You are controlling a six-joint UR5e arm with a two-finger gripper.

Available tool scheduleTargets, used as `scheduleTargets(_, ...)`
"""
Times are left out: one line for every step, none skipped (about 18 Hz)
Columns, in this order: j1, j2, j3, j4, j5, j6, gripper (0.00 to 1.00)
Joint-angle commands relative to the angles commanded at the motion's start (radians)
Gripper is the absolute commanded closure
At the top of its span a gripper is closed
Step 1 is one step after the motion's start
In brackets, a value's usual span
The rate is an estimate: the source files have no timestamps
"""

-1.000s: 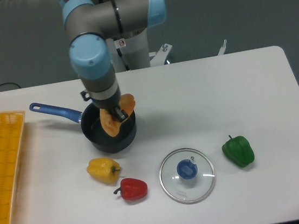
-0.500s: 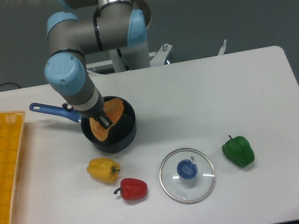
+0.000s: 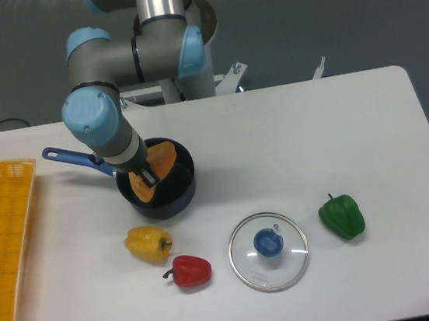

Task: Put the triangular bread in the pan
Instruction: 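Lower the gripper with the bread slice down into the saucepan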

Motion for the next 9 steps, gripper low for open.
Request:
scheduleTargets(0.000,-0.002,0.000,0.002,0.000,0.000,0.96)
scheduleTargets(0.000,-0.002,-0.002,0.002,0.000,0.000,0.96)
scheduleTargets(-0.002,-0.002,-0.002,0.002,0.000,0.000,0.96)
scheduleTargets(-0.005,-0.002,-0.002,0.003,0.000,-0.002,0.96)
scheduleTargets(-0.006,-0.003,-0.002,0.003,0.000,-0.003,0.96)
scheduleTargets(-0.006,-0.005,-0.002,0.003,0.000,-0.003,0.96)
scheduleTargets(-0.006,-0.006,-0.002,0.005,0.000,-0.003,0.96)
scheduleTargets(-0.008,-0.008,-0.003,0.012,0.002,-0.003,0.96)
scheduleTargets(-0.009,-0.008,-0.002,0.017,0.002,-0.003,0.96)
